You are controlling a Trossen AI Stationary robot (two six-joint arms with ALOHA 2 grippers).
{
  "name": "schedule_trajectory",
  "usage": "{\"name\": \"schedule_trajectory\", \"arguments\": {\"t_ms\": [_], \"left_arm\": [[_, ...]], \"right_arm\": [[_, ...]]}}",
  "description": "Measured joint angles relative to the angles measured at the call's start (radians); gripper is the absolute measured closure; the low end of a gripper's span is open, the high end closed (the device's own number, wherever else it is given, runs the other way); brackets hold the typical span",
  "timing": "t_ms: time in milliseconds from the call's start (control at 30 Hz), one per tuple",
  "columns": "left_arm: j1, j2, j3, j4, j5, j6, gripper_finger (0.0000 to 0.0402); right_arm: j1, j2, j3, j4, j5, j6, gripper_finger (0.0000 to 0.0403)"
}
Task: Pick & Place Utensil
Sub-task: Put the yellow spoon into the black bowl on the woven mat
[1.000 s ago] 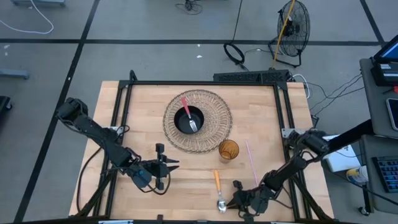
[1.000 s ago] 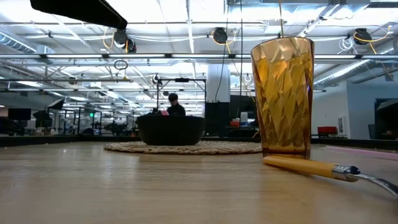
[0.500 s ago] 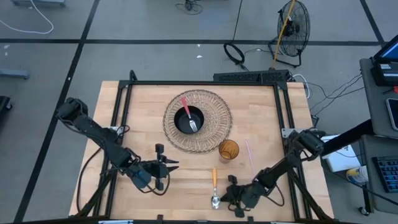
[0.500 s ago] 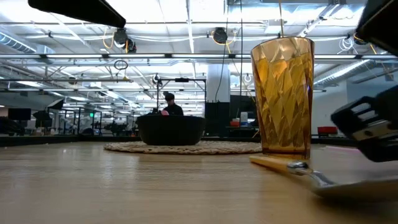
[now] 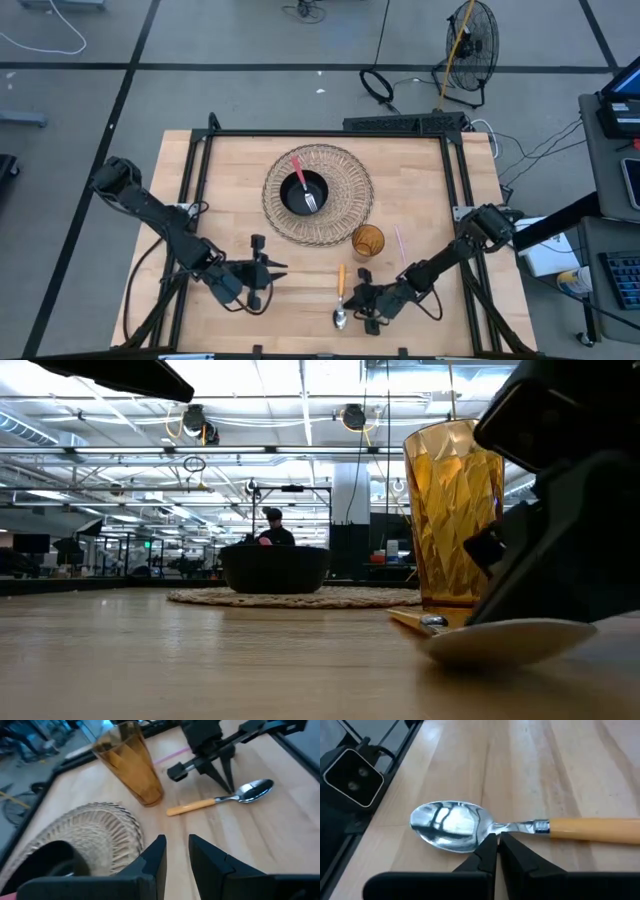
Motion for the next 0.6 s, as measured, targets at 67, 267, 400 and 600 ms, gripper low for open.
{"name": "schedule_trajectory", "arguments": {"t_ms": [67,267,400,600], "left_arm": [[0.014,0.000,0.000,0.004,0.041,-0.003,0.0314],[0.067,0.057,0.001,0.163,0.191,0.087,0.0314],[0.126,0.161,0.001,0.348,0.324,0.169,0.0314],[0.211,0.316,0.048,0.469,0.470,0.204,0.0314]], "right_arm": [[0.004,0.000,0.000,-0.001,-0.005,-0.001,0.0392],[0.057,-0.033,0.000,-0.066,0.010,-0.002,0.0392],[0.097,-0.088,0.000,-0.210,0.096,0.053,0.0392],[0.162,-0.197,-0.001,-0.480,0.224,0.184,0.0392]]}}
